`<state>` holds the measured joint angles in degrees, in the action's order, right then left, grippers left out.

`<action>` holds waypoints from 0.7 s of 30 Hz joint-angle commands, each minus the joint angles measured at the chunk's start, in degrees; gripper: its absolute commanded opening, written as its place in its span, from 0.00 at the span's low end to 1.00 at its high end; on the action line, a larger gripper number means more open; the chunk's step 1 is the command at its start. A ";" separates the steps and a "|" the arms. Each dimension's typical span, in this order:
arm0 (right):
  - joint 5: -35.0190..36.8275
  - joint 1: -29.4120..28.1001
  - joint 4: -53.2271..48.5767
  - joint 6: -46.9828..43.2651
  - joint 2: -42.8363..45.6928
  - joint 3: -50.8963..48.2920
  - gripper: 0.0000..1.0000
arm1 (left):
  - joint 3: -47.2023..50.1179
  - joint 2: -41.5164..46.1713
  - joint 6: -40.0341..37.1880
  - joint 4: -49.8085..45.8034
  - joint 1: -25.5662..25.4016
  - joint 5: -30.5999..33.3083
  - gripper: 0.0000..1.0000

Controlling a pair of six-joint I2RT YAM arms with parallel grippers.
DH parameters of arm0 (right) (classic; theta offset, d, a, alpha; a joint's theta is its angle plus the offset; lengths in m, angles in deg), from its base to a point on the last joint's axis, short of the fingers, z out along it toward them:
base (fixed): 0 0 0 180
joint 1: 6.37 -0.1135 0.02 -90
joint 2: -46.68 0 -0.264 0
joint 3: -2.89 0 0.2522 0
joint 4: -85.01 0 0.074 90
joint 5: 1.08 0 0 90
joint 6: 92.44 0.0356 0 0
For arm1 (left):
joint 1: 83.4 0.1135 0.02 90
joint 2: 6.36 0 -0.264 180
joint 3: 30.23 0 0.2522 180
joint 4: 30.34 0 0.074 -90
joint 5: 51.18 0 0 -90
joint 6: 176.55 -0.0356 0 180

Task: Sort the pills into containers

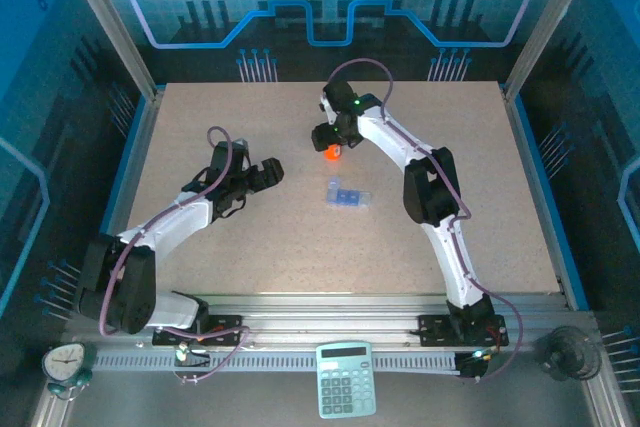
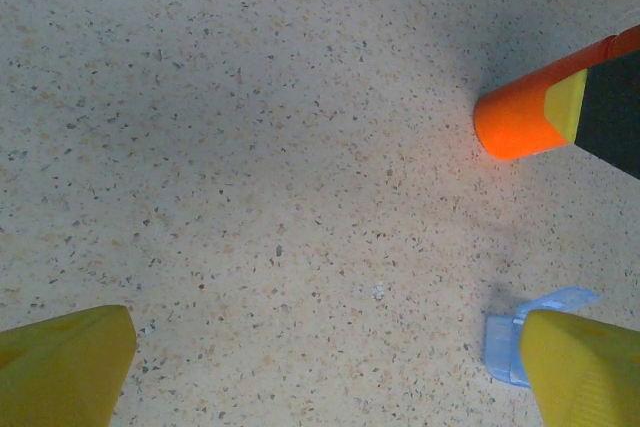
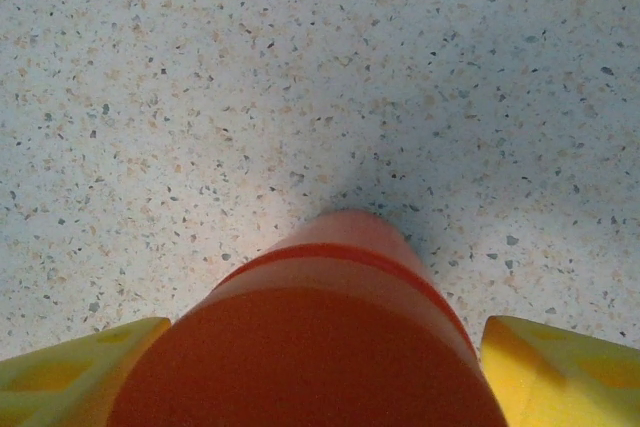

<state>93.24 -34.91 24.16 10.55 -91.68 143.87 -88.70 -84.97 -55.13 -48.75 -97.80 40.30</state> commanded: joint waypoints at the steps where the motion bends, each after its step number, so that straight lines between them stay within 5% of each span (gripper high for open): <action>1: -0.26 0.05 -1.08 -0.07 0.63 1.89 0.81 | 1.26 0.84 -0.22 0.27 0.59 -1.44 0.99; 21: -1.90 0.54 1.19 1.11 4.79 -1.36 0.74 | 1.76 -0.22 -0.01 0.99 0.59 -2.44 0.99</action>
<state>92.69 -34.80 25.08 10.88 -90.13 142.95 -87.78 -85.01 -55.11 -48.31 -97.75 38.97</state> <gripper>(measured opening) 0.747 0.990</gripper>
